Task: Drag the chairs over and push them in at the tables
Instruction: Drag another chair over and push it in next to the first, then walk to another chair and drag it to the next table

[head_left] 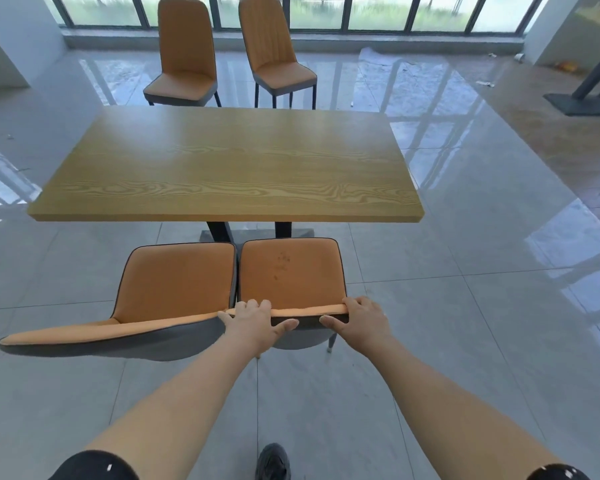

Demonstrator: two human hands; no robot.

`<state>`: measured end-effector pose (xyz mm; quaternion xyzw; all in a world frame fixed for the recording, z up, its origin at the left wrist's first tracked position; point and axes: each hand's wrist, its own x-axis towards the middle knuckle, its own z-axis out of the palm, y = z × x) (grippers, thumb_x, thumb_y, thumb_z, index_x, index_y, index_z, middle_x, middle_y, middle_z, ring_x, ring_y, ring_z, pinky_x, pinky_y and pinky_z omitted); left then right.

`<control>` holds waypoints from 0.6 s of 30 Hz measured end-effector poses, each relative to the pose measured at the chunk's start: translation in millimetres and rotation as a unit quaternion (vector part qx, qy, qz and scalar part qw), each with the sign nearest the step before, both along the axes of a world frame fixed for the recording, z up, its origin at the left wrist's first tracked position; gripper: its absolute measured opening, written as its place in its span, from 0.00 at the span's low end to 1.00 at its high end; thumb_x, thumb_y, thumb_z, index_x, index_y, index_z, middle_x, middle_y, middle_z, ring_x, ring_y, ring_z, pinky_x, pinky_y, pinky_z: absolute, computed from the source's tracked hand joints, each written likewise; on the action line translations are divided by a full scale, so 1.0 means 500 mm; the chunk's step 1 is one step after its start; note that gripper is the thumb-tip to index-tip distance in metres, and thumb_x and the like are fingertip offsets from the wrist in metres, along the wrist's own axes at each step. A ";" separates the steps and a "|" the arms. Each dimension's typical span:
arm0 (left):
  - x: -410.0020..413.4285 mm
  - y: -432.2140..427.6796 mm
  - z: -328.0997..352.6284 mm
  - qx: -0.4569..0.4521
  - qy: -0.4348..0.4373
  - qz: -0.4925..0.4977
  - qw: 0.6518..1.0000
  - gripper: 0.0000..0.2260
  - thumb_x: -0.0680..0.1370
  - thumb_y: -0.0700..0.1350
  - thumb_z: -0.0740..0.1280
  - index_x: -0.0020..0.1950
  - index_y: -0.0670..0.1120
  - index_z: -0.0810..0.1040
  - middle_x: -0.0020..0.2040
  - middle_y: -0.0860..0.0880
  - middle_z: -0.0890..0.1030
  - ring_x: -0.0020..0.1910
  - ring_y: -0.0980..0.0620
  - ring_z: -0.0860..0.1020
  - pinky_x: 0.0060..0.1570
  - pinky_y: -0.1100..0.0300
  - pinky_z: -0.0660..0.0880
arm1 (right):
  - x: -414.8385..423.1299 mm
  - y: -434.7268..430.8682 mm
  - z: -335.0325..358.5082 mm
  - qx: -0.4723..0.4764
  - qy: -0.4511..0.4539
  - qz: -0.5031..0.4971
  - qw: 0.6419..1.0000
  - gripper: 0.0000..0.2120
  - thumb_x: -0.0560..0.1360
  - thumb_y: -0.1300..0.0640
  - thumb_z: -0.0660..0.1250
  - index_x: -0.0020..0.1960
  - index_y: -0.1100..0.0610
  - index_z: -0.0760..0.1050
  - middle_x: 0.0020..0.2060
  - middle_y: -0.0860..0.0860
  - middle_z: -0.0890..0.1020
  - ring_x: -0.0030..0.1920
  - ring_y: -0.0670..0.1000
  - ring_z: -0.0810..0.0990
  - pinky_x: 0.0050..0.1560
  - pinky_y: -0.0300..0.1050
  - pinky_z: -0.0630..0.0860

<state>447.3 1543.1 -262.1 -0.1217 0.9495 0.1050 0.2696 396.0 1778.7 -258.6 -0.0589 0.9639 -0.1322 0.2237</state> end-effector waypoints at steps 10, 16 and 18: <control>0.013 0.081 0.080 0.005 0.023 -0.089 0.996 0.19 0.80 0.58 0.62 0.67 0.51 0.67 0.64 0.46 0.72 0.61 0.43 0.71 0.61 0.42 0.75 | 0.069 0.067 0.113 -0.138 -0.029 -0.083 0.987 0.21 0.76 0.46 0.70 0.63 0.57 0.76 0.61 0.56 0.77 0.62 0.56 0.76 0.61 0.48 0.74; -0.016 0.215 0.141 0.049 0.028 -0.164 0.985 0.19 0.81 0.56 0.64 0.69 0.49 0.69 0.64 0.44 0.73 0.61 0.42 0.73 0.62 0.45 0.73 | 0.104 0.232 0.160 -0.078 -0.059 -0.109 0.989 0.38 0.76 0.40 0.69 0.78 0.57 0.62 0.75 0.57 0.69 0.73 0.57 0.69 0.68 0.50 0.67; -0.028 0.263 0.159 0.057 0.024 -0.193 0.979 0.19 0.81 0.54 0.64 0.69 0.48 0.70 0.63 0.44 0.75 0.60 0.43 0.74 0.61 0.49 0.74 | 0.116 0.283 0.175 -0.049 -0.049 -0.098 0.993 0.38 0.76 0.39 0.69 0.78 0.58 0.61 0.75 0.58 0.69 0.72 0.58 0.69 0.68 0.50 0.67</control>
